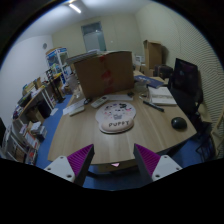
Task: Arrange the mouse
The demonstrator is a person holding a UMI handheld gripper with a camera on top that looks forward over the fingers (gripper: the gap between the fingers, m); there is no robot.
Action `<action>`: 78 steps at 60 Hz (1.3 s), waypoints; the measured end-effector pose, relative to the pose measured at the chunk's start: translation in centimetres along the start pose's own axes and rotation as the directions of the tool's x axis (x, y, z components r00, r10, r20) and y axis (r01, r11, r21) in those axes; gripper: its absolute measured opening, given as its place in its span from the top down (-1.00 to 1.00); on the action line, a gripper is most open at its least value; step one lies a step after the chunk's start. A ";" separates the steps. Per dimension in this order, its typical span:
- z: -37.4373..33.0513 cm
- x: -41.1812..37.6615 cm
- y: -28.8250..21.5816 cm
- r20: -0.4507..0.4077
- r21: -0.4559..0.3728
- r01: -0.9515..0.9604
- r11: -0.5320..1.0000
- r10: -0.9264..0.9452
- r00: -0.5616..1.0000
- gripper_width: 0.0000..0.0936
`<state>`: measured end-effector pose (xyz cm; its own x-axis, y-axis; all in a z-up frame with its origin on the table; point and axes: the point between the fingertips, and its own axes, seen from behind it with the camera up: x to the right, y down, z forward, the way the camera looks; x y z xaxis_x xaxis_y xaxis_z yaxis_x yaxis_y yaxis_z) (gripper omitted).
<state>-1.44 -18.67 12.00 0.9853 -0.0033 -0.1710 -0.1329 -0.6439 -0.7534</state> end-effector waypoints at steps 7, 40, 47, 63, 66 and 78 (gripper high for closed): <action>-0.2 4.2 -1.0 -0.029 0.036 -0.003 0.999 0.004 1.000 -0.74; 9.5 35.8 -1.0 -0.138 0.055 0.251 0.966 -0.241 0.960 -0.73; 12.3 36.4 -1.1 -0.062 0.078 0.239 0.968 -0.235 0.970 -0.74; 16.4 36.2 -4.2 0.026 0.101 0.222 0.970 -0.226 0.974 -0.77; 17.2 36.2 -4.9 0.029 0.104 0.222 0.969 -0.226 0.974 -0.76; 19.5 36.7 -7.0 -0.041 0.153 0.176 0.972 -0.172 0.984 -0.23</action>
<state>33.57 0.63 -1.34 0.9970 0.0762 -0.0126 0.0280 -0.5094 -0.8601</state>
